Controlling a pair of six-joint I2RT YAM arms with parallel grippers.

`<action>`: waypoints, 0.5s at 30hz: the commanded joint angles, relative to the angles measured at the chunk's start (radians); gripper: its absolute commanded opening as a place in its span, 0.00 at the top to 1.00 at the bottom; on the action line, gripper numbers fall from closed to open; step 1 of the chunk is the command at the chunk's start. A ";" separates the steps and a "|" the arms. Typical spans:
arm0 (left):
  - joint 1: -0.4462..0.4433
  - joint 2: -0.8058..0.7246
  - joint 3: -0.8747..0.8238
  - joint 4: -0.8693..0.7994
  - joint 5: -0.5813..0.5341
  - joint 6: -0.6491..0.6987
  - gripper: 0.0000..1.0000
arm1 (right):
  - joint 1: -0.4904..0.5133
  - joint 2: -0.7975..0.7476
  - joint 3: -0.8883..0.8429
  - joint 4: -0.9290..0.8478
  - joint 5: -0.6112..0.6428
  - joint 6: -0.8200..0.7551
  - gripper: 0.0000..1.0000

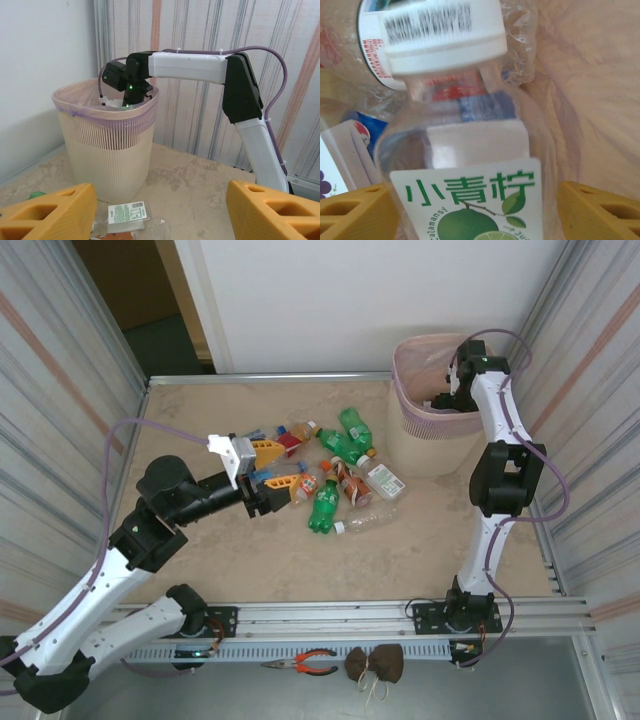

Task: Put the plastic bottles in the bin

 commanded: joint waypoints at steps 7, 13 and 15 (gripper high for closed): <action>-0.003 0.029 0.026 -0.059 -0.069 0.013 0.31 | 0.008 -0.167 0.043 -0.040 -0.018 0.011 0.17; -0.003 0.095 0.067 -0.129 -0.065 0.029 0.31 | 0.026 -0.254 0.084 -0.046 -0.018 0.015 0.17; -0.002 0.118 0.080 -0.145 -0.056 0.034 0.31 | 0.033 -0.289 0.082 -0.035 -0.020 0.018 0.16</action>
